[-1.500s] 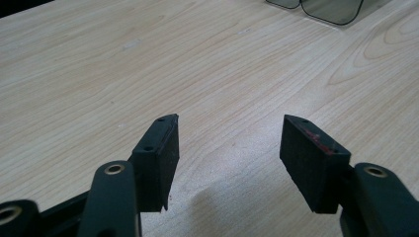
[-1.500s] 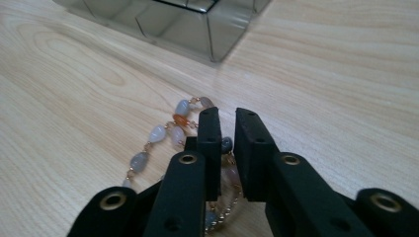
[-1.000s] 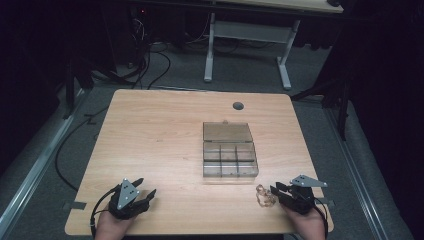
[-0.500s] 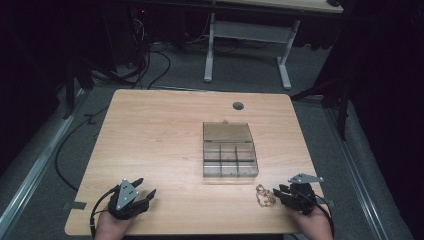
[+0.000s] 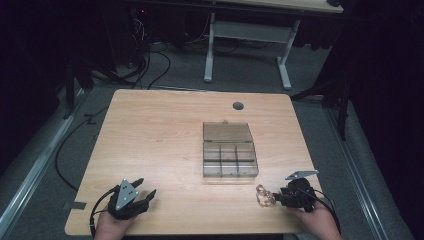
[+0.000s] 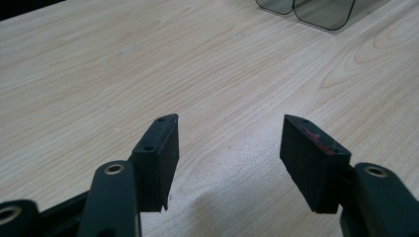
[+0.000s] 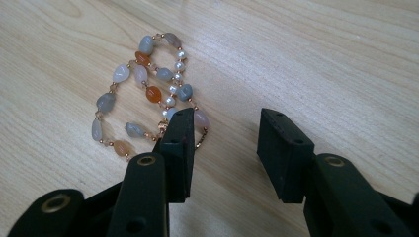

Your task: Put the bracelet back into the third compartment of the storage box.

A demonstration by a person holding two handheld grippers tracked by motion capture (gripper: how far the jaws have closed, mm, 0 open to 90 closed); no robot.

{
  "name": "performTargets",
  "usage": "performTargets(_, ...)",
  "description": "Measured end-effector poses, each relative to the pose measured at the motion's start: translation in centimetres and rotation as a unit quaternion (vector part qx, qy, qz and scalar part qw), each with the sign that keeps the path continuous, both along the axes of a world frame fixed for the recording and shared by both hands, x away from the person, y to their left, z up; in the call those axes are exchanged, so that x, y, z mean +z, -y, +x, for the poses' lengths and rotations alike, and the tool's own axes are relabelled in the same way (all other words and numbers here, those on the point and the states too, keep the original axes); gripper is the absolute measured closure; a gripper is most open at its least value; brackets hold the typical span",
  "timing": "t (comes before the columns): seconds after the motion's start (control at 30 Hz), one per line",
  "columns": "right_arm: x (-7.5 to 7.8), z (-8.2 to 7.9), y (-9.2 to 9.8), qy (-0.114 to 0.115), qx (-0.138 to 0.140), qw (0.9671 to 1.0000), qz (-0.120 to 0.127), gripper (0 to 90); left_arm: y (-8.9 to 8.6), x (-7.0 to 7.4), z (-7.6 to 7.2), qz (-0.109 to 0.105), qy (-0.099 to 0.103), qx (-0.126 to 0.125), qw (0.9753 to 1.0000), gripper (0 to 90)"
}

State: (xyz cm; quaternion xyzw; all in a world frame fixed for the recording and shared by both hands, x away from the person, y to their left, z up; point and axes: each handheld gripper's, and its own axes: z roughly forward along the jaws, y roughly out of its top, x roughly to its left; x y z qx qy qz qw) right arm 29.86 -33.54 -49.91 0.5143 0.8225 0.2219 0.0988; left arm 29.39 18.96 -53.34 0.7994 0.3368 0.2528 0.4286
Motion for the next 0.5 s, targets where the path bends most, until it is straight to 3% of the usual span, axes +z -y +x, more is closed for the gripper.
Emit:
performTargets(0.37, 0.9, 0.9, -0.4, -0.038, 0.013, 0.999, -0.022, 56.6, 0.0, 0.0, 0.0, -0.002, -0.001, -0.003, 1.0, 40.7)
performTargets(0.5, 1.3, 1.5, -1.0, -0.057, 0.03, 0.997, -0.044, 55.1, 0.0, 0.0, 0.0, -0.002, -0.001, -0.003, 1.0, 40.7)
